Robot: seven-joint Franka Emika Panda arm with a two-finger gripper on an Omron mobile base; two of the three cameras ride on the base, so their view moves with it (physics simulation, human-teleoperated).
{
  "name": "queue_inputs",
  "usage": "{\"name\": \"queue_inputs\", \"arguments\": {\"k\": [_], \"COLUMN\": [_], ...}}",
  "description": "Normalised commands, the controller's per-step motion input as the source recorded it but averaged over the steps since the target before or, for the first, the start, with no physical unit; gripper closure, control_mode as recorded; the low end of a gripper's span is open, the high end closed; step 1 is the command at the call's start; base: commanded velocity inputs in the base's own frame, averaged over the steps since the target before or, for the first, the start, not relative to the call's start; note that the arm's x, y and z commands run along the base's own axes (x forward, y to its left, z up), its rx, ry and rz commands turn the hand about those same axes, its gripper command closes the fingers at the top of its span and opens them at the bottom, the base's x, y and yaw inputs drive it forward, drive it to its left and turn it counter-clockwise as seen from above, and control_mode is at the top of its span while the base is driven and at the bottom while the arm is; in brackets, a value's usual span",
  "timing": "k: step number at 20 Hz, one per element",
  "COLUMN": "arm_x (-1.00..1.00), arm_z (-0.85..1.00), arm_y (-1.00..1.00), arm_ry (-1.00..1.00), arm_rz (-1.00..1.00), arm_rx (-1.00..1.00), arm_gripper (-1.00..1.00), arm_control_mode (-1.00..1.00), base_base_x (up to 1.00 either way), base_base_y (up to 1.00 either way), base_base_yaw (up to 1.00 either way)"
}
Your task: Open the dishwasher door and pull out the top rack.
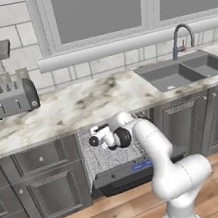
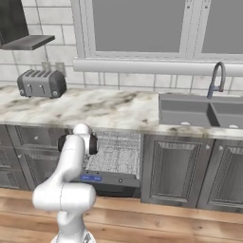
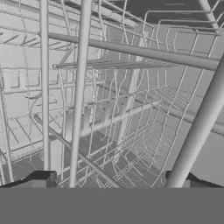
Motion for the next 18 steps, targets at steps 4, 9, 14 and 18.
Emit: {"name": "queue_inputs", "arguments": {"k": [4,9,14,18], "arm_x": [0.40,0.16,-0.03,-0.28], "arm_z": [-0.33,-0.19,0.00,0.02], "arm_y": [0.00,0.00,0.00,0.00], "arm_ry": [0.33,0.46,0.58,0.64], "arm_rz": [0.00,0.00,-0.05,-0.13], "arm_rx": [0.00,0.00,0.00,0.00], "arm_gripper": [-1.00,-1.00,-1.00,-1.00], "arm_control_mode": [-1.00,-1.00,-1.00,-1.00], "base_base_x": [0.00,0.00,0.00,0.00], "base_base_y": [0.00,0.00,0.00,0.00], "base_base_yaw": [0.00,0.00,0.00,0.00]}}
